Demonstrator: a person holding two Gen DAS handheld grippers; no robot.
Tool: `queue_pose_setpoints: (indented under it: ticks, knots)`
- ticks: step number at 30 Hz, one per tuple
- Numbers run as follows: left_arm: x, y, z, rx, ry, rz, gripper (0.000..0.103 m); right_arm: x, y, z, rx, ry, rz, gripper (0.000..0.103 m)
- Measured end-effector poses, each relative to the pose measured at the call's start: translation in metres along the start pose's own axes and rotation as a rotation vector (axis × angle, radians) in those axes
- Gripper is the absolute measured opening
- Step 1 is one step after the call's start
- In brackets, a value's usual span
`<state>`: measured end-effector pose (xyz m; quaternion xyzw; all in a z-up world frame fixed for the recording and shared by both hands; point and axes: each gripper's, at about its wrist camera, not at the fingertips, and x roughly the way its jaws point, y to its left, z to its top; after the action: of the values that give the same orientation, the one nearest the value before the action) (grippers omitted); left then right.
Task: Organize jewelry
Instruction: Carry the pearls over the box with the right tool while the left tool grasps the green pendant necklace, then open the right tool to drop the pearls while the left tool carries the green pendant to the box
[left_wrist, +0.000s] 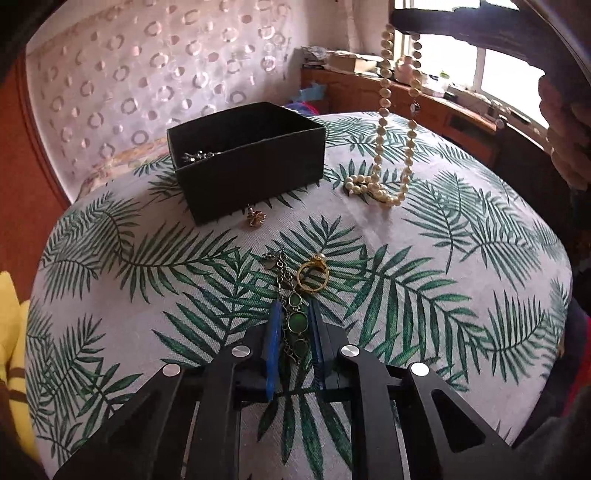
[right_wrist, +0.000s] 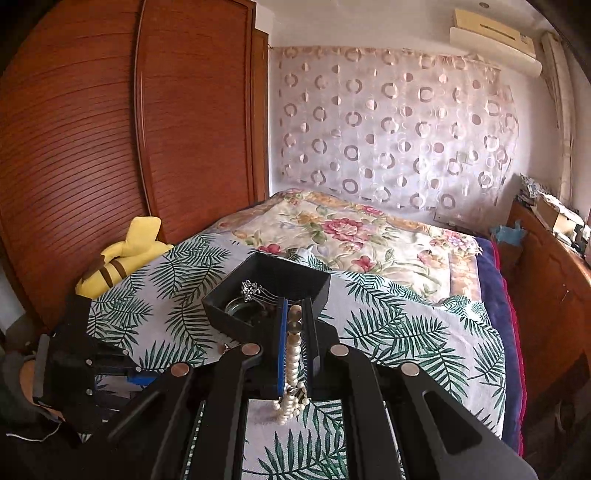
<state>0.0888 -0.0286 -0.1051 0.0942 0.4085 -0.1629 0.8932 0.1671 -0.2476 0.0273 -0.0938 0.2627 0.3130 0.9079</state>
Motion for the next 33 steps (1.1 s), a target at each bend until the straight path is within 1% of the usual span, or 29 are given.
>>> queue_pose_setpoints:
  ticks: [1, 6, 9, 12, 15, 19, 23, 27, 33]
  knots:
    - [-0.002, 0.001, -0.001, 0.0, -0.009, 0.005, 0.01, 0.0, 0.0, -0.001, -0.002, -0.001, 0.001, 0.008]
    - [-0.009, 0.011, -0.003, -0.023, -0.017, 0.01, 0.01, 0.002, 0.008, -0.001, -0.016, 0.004, 0.005, 0.008]
    - [-0.015, 0.02, -0.002, -0.042, -0.036, 0.01, 0.01, 0.002, 0.01, -0.001, -0.019, 0.004, 0.01, 0.008]
    - [-0.024, 0.027, 0.003, -0.065, -0.065, 0.002, 0.01, 0.001, 0.014, 0.001, -0.021, -0.001, 0.013, 0.008]
    - [-0.036, 0.034, 0.013, -0.083, -0.106, 0.0, 0.01, -0.004, 0.016, 0.009, -0.023, -0.025, 0.017, 0.008]
    - [-0.056, 0.045, 0.038, -0.093, -0.174, 0.007, 0.01, -0.013, 0.018, 0.026, -0.027, -0.061, 0.017, 0.008]
    - [-0.068, 0.053, 0.064, -0.098, -0.223, 0.007, 0.01, -0.02, 0.022, 0.048, -0.038, -0.103, 0.012, 0.008]
    - [-0.074, 0.059, 0.091, -0.094, -0.255, 0.014, 0.01, -0.022, 0.024, 0.071, -0.053, -0.137, 0.004, 0.008]
    - [-0.075, 0.063, 0.118, -0.086, -0.283, 0.017, 0.01, -0.02, 0.028, 0.106, -0.073, -0.181, 0.005, 0.008]
